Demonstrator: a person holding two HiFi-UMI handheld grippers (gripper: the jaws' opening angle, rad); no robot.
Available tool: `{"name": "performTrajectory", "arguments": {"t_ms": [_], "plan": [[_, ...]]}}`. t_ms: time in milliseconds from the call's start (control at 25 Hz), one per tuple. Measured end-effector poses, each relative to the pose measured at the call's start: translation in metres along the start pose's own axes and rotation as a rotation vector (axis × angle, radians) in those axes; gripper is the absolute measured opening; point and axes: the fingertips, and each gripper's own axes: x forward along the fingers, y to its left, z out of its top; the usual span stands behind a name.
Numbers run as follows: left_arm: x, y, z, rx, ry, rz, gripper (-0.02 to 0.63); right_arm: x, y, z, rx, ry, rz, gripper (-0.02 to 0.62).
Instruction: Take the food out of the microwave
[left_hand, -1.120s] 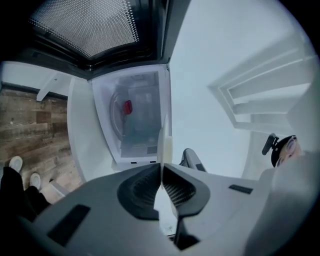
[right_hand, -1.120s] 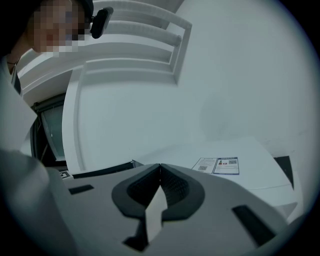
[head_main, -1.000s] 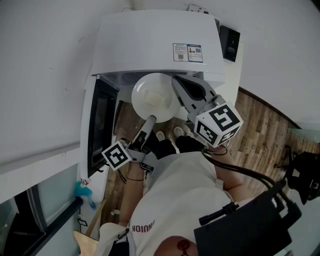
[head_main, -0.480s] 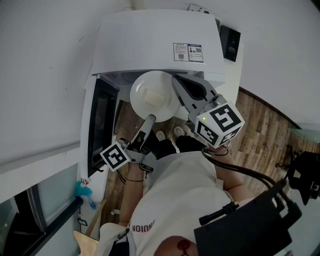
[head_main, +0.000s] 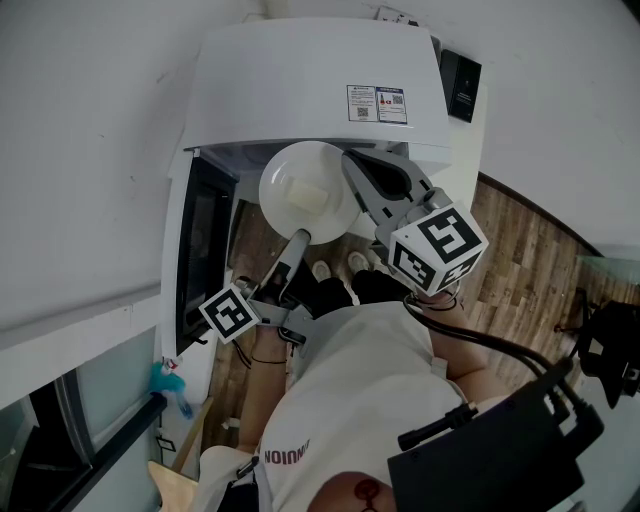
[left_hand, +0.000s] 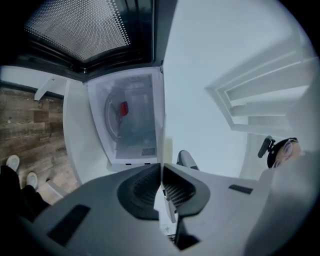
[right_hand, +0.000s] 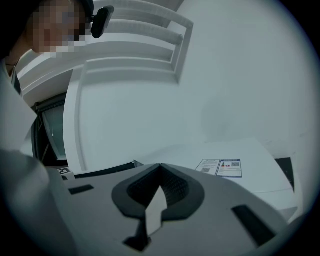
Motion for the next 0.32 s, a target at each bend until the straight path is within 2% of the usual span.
{"name": "performTrajectory", "arguments": {"t_ms": [320], "plan": [[-0.0007,-0.0017,-0.0016,0.0,0.01,-0.002,0.025,0.0011,0.0008,0.0014,-0.008,0.001,0.0,0.021]]}}
